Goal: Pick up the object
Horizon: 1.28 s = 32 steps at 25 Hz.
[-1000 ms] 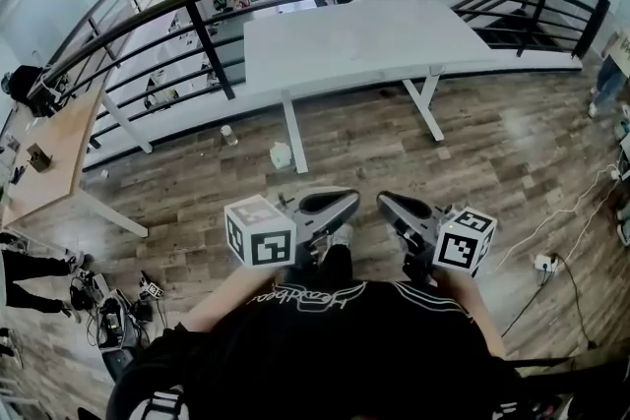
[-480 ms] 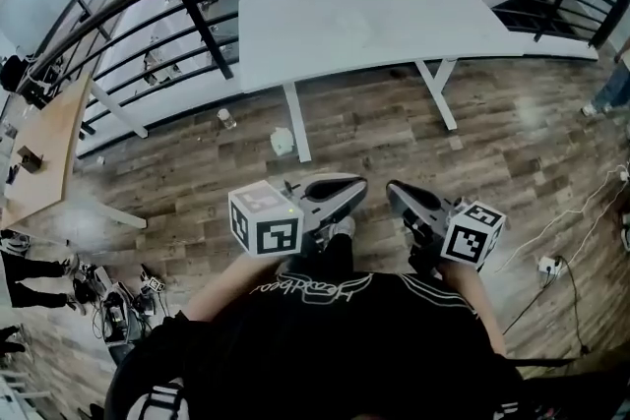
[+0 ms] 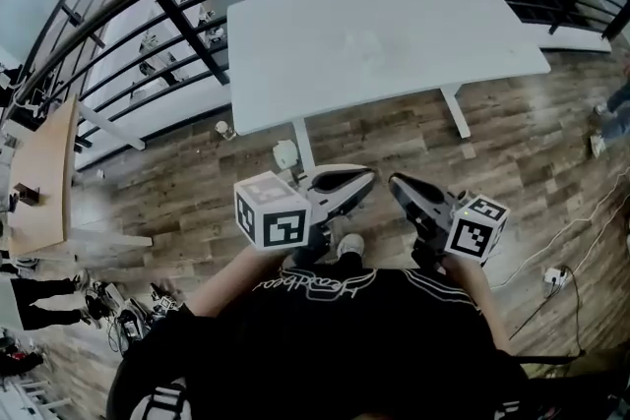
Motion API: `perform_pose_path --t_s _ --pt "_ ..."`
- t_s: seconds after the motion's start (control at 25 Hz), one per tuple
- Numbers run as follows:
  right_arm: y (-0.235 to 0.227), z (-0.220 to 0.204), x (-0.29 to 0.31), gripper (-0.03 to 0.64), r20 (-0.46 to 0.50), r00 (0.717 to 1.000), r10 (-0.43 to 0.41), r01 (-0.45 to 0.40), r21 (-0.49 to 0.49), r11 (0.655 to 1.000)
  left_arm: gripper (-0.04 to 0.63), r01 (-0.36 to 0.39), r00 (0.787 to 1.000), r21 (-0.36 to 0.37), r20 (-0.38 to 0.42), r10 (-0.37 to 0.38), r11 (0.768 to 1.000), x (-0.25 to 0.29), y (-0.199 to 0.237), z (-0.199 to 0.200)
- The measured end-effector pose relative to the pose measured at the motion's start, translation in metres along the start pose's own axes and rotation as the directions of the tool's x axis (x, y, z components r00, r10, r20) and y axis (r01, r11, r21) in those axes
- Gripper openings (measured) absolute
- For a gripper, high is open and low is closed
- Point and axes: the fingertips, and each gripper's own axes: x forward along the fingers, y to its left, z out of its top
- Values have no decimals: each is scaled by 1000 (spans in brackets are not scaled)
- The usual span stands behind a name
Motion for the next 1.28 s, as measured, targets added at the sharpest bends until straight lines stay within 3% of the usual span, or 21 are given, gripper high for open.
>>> perform_pose_path --t_s 0.28,0.72,1.28 --pt "-51 53 57 21 -3 1000 -4 4 -2 1000 8 6 1000 -3 -3 -6 1000 19 72 55" --pt "-113 94 72 21 8 999 -53 53 6 999 8 7 1000 -31 0 -7 999 54 132 82" --pt "-224 176 86 21 -25 1000 10 -9 30 1000 8 -122 992 -78 19 124 989 141 210 137"
